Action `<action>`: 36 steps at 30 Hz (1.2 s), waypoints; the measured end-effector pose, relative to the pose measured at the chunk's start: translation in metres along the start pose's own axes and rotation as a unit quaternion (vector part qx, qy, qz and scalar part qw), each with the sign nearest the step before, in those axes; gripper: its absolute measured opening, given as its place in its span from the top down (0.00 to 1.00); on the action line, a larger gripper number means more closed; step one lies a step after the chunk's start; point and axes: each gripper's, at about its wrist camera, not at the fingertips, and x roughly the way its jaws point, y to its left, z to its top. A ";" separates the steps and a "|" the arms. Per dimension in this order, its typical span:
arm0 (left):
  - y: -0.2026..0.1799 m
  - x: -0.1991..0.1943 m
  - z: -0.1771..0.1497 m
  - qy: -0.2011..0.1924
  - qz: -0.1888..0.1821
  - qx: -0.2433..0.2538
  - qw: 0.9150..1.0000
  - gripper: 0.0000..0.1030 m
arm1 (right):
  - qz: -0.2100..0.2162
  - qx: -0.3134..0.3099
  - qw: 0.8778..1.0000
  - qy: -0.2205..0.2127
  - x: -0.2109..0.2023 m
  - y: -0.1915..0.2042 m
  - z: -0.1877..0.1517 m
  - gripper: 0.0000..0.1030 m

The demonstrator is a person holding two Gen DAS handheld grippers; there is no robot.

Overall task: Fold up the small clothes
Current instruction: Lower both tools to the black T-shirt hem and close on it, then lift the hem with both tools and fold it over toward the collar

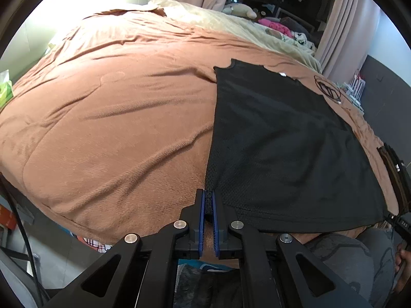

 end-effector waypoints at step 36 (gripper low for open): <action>0.003 -0.118 0.008 -0.094 -0.042 -0.011 0.995 0.95 | 0.051 -0.024 0.992 -0.111 -0.126 0.006 -0.002 0.97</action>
